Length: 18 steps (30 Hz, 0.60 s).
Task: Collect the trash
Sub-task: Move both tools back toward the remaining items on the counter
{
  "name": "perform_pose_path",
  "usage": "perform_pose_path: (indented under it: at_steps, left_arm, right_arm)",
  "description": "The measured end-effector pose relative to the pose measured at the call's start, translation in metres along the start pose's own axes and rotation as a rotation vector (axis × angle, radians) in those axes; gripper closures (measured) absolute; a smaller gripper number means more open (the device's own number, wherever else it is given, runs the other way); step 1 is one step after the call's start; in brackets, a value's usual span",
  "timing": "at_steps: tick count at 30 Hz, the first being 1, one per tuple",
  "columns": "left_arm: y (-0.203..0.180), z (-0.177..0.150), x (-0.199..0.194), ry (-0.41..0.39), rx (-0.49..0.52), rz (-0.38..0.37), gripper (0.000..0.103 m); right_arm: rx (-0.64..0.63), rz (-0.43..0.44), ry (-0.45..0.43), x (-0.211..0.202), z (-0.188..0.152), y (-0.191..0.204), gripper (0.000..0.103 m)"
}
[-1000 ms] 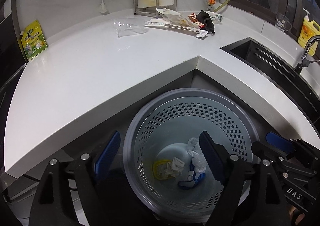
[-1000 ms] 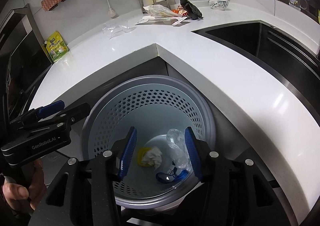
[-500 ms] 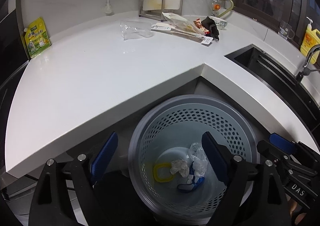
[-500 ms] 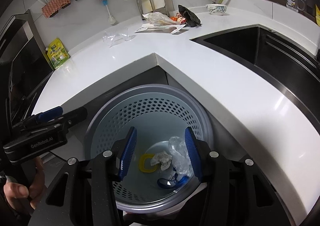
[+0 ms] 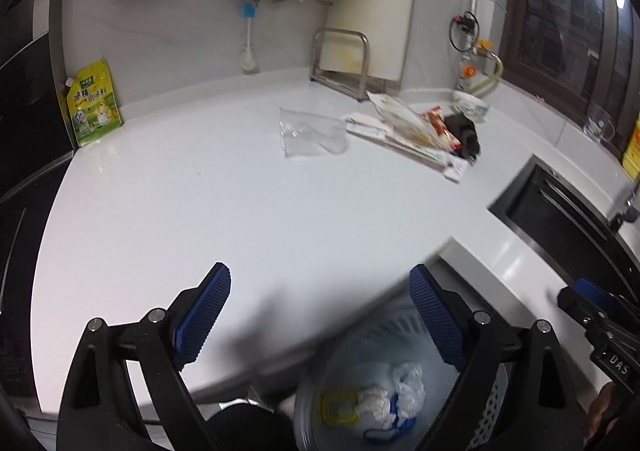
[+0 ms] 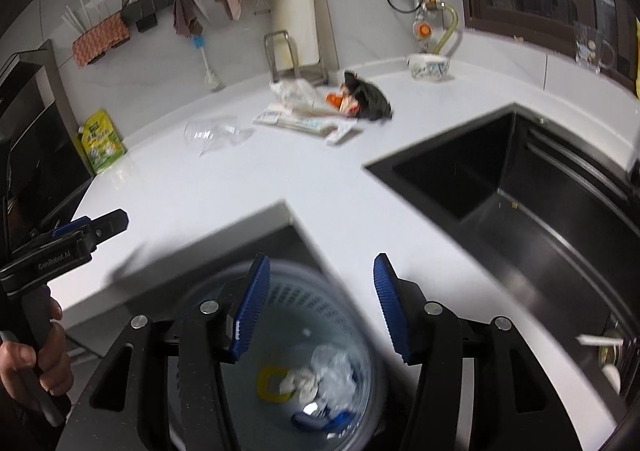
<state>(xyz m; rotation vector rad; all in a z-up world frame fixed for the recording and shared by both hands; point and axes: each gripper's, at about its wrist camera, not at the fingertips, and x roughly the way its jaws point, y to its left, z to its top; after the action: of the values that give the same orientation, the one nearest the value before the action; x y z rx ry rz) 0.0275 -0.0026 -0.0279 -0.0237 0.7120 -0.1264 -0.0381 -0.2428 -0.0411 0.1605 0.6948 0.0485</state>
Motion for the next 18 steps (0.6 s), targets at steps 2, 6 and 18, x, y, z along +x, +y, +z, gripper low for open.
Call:
perform_pose_path:
  at_steps: [2, 6, 18]
  left_arm:
    - [0.007, 0.014, 0.008, -0.012, -0.014, 0.011, 0.014]
    - [0.018, 0.039, 0.026, -0.028, -0.022, 0.032, 0.014]
    - [0.033, 0.089, 0.093, -0.017, -0.027, 0.066, 0.014]
  right_arm:
    - [-0.014, -0.009, -0.012, 0.006, 0.013, -0.001, 0.051]
    - [-0.029, -0.033, -0.032, 0.021, 0.038, -0.004, 0.049]
    - [-0.082, -0.117, -0.064, 0.102, 0.117, -0.016, 0.048]
